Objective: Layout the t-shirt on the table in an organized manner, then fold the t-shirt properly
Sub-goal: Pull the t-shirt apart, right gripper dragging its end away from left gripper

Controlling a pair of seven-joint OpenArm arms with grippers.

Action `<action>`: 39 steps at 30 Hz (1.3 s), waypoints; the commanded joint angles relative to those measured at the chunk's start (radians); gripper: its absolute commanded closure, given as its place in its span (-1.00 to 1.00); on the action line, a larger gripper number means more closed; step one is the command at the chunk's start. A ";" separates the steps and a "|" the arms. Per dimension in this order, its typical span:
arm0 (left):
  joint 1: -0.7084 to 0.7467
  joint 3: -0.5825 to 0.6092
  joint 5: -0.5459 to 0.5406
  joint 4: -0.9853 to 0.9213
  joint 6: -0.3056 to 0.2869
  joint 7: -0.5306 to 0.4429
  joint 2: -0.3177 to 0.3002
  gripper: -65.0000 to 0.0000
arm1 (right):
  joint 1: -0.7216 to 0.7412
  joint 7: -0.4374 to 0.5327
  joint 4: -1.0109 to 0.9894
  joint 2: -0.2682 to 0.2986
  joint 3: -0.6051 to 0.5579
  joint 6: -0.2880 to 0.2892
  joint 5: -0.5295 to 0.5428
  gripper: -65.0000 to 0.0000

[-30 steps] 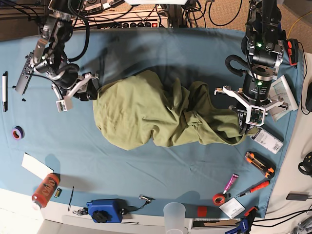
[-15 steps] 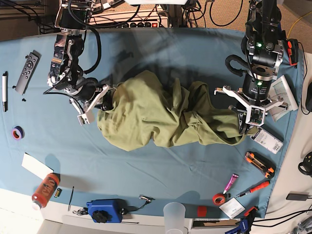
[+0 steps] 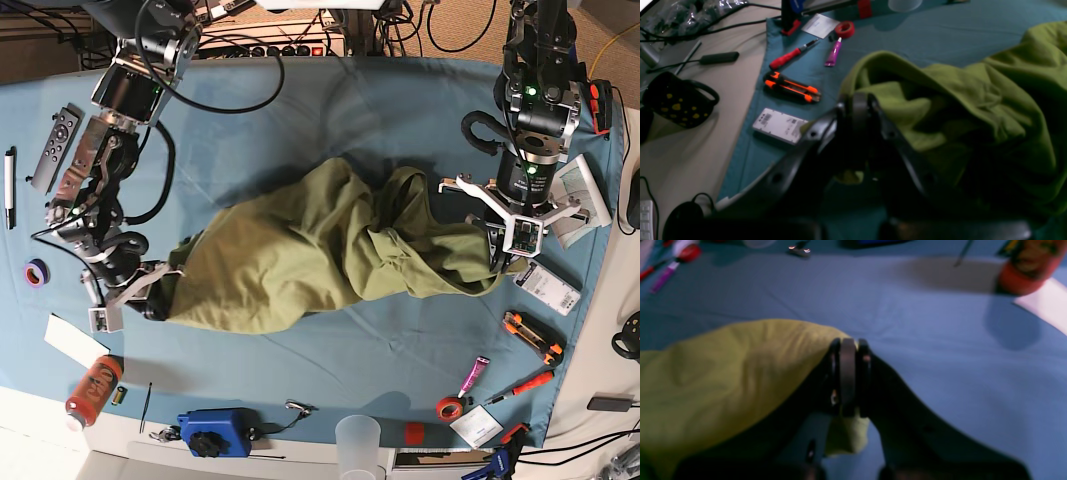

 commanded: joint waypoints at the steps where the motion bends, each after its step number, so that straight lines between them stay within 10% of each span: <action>1: -0.007 -0.003 0.004 0.017 0.006 -0.028 -0.005 1.00 | 0.025 0.033 0.016 0.018 0.003 0.002 -0.009 1.00; 17: -0.008 -0.003 0.004 0.017 0.006 -0.010 -0.005 1.00 | 0.024 0.120 0.014 0.195 0.004 -0.160 -0.267 1.00; 33: -0.009 -0.003 0.005 0.017 0.006 -0.035 -0.007 1.00 | 0.026 0.172 0.013 0.198 0.004 -0.267 -0.374 1.00; 39: -0.075 -0.003 0.005 0.015 -0.087 -0.060 -0.062 1.00 | 0.089 0.175 0.013 0.197 0.004 -0.267 -0.309 1.00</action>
